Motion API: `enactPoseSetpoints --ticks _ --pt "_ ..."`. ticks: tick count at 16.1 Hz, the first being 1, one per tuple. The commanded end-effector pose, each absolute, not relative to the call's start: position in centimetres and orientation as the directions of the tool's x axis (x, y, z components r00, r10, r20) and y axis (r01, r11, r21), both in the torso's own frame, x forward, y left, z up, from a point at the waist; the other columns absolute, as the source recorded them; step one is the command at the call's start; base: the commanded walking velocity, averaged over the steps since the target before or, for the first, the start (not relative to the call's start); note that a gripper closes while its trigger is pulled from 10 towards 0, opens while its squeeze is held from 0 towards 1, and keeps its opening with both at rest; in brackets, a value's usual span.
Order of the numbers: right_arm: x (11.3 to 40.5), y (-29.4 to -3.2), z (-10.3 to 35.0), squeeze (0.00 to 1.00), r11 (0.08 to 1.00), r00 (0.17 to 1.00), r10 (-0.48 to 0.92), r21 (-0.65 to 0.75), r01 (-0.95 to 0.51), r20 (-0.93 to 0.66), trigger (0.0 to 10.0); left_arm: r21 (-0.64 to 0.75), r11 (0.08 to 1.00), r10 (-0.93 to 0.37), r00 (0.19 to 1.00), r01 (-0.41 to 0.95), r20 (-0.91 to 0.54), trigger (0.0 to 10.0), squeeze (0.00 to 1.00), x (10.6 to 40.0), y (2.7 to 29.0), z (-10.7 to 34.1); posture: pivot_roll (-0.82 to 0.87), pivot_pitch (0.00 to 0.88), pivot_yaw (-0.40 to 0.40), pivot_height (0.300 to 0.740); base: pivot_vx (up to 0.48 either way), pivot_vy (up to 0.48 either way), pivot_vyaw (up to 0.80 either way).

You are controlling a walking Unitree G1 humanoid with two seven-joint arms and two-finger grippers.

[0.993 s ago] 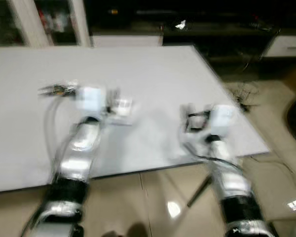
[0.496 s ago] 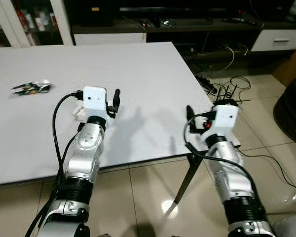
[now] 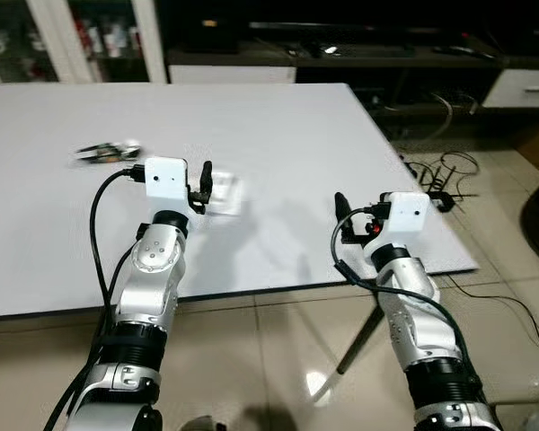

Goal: Picking trash to rubbish bin

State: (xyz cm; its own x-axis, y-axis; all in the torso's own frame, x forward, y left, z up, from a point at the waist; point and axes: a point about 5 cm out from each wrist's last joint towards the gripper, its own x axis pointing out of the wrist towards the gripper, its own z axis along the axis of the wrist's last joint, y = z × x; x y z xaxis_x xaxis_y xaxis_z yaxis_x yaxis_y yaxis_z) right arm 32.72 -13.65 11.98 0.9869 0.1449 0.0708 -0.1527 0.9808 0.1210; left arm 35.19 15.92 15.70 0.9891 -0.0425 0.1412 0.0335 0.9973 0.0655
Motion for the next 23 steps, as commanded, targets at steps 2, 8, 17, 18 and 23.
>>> enactPoseSetpoints --ticks 2,8,17,18,23 --pt "32.63 -13.97 11.92 0.00 0.980 0.988 0.142 0.129 -0.149 0.063 10.0 0.065 0.997 -0.041 0.989 0.032 0.142 10.0 0.00 35.38 15.69 15.97 -0.02 0.062 -0.034 0.740 0.281 0.390 0.00" --pt "32.65 -13.85 11.91 0.00 0.978 0.987 0.147 0.138 -0.154 0.062 10.0 0.090 0.995 -0.045 0.990 0.033 0.135 10.0 0.00 35.41 15.72 15.90 -0.02 0.062 -0.033 0.740 0.347 0.277 0.00" --pt "32.67 -13.84 11.91 0.00 0.977 0.988 0.146 0.146 -0.153 0.059 10.0 0.097 0.994 -0.068 0.988 0.054 0.138 10.0 0.00 35.30 15.26 15.82 -0.02 0.063 -0.033 0.740 0.042 0.000 0.00" --pt "32.68 -13.83 11.92 0.00 0.977 0.988 0.146 0.147 -0.153 0.060 10.0 0.107 0.993 -0.073 0.986 0.057 0.148 10.0 0.00 35.26 15.32 15.91 -0.02 0.063 -0.032 0.740 0.000 0.000 0.00" --pt "32.69 -13.75 11.91 0.00 0.977 0.987 0.148 0.148 -0.155 0.058 10.0 0.112 0.992 -0.068 0.989 0.054 0.133 10.0 0.00 35.31 15.35 15.72 -0.02 0.063 -0.033 0.740 0.480 0.000 0.00"
